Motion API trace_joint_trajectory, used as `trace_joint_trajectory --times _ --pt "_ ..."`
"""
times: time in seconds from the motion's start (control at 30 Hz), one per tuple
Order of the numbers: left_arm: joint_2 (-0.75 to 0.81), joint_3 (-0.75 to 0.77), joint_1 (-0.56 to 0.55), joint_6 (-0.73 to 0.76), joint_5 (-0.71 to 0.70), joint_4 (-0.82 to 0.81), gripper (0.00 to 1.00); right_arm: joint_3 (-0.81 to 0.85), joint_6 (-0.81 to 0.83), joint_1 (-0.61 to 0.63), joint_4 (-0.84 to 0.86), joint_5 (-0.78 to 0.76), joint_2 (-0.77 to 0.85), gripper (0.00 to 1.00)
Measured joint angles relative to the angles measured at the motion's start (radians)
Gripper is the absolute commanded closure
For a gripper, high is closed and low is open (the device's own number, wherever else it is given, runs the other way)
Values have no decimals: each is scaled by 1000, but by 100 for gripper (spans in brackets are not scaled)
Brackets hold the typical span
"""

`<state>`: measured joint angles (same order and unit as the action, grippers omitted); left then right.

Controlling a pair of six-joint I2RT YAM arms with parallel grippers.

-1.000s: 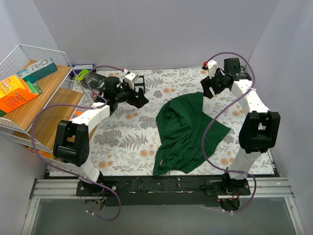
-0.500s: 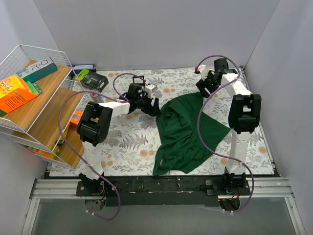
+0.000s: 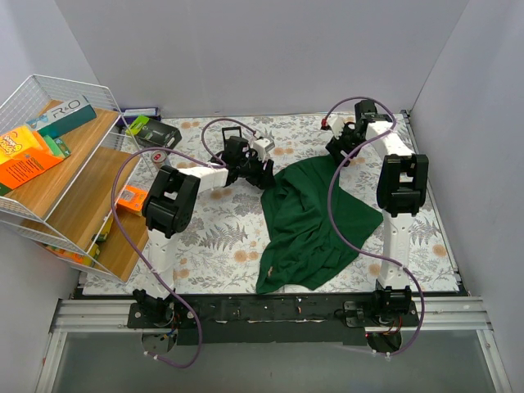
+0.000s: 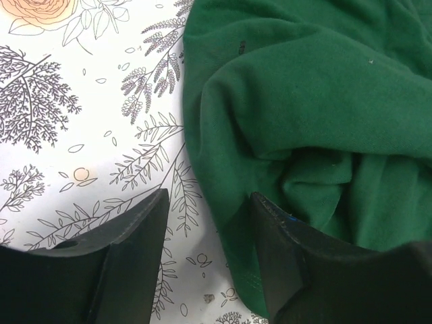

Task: Remove the brooch from the garment

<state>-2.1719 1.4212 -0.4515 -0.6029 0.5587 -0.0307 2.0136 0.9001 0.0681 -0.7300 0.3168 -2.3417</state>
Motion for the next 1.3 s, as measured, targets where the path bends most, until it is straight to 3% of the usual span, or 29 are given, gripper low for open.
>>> trace_joint_trajectory --times 0.2,0.3,0.37,0.4,0.47,0.63,0.83,1.03,1.17,1.3 --pt "0 -3 -2 16 -5 7 57 0 45 2 -56 48 -20 25" --pt "6 -18 -2 25 2 3 65 0 39 12 -53 46 -31 43" --pt "13 -29 -2 31 12 9 74 0 29 20 -53 43 -32 62" --pt "14 -33 -2 35 18 13 88 0 22 26 -53 43 -34 67" --pt "14 -32 -2 40 30 31 100 0 6 40 -50 37 -34 83" --pt "16 -3 5 63 35 119 100 7 -65 73 -16 8 -36 99" --pt "117 -3 75 73 -2 265 100 14 -200 87 54 45 0 99" --pt "426 -3 201 98 -44 303 100 14 -322 87 148 126 204 99" --pt "595 30 201 132 -38 306 100 14 -383 93 224 166 364 99" --pt "642 53 187 158 -30 320 100 18 -426 89 263 181 472 99"
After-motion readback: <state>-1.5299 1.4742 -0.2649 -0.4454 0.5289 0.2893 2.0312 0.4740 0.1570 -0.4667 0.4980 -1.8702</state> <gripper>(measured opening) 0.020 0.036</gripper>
